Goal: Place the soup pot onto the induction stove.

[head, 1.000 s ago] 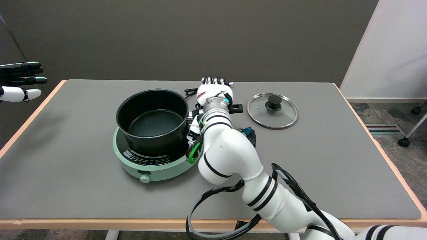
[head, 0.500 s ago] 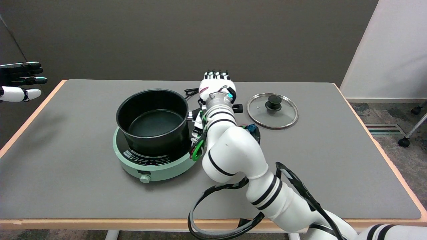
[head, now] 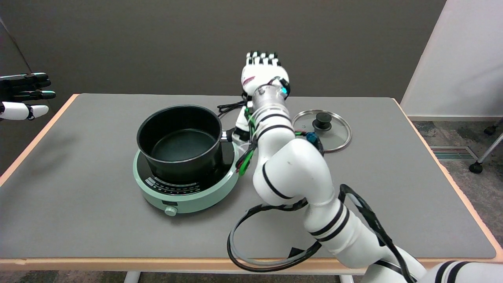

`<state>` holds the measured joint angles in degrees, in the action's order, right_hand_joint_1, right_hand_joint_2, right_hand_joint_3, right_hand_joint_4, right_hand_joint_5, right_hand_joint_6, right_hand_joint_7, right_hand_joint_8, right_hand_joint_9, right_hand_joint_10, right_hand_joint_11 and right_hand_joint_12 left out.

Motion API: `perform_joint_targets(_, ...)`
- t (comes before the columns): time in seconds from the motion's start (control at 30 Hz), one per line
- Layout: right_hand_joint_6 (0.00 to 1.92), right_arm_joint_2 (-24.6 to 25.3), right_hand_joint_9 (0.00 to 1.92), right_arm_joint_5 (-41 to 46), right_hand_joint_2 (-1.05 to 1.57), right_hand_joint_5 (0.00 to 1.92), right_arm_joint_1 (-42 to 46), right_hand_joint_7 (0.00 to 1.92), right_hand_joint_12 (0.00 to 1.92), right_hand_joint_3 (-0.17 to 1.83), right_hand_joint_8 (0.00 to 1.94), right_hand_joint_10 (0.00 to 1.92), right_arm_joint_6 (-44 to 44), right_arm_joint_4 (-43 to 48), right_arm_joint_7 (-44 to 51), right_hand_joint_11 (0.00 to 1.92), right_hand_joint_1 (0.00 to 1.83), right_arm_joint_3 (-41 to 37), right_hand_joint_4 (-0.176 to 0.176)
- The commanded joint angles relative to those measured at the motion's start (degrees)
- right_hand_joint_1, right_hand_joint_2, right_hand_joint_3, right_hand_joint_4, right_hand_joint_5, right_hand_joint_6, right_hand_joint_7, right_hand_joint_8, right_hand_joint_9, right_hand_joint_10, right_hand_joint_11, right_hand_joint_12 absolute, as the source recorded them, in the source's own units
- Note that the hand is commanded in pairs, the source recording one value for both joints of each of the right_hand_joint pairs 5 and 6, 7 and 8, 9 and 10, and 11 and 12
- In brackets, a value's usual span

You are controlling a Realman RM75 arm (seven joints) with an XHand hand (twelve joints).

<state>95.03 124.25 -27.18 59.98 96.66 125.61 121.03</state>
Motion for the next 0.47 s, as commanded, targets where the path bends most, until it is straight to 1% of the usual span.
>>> perform_joint_targets(0.03,0.02,-5.33,0.02,-5.18,-0.93,0.02,0.46,0.02,0.02,1.5,0.02,0.02,-14.96,8.57,0.86,0.02,1.27,-4.93,-0.081)
perform_joint_targets(0.17,0.02,-7.38,0.02,-6.06,-0.91,0.02,0.27,0.02,0.02,1.48,0.02,0.02,-20.27,8.57,-0.07,0.02,1.25,-8.07,-0.071)
perform_joint_targets(0.27,0.02,-8.98,0.02,-4.7,-0.91,0.02,0.08,0.02,0.02,1.48,0.02,0.02,-23.62,8.57,-2.32,0.02,1.25,-10.86,-0.063)
perform_joint_targets(0.33,0.02,-10.39,0.02,-3.11,-0.88,0.02,-0.21,0.02,0.02,1.44,0.02,0.02,-26.09,8.57,-3.88,0.02,1.23,-13.43,-0.051)
perform_joint_targets(0.47,0.02,-13.86,0.02,-1.01,-0.86,0.02,-1.2,0.02,0.02,1.44,0.02,0.02,-30.95,7.63,-6.21,0.02,1.23,-18.18,-0.048)
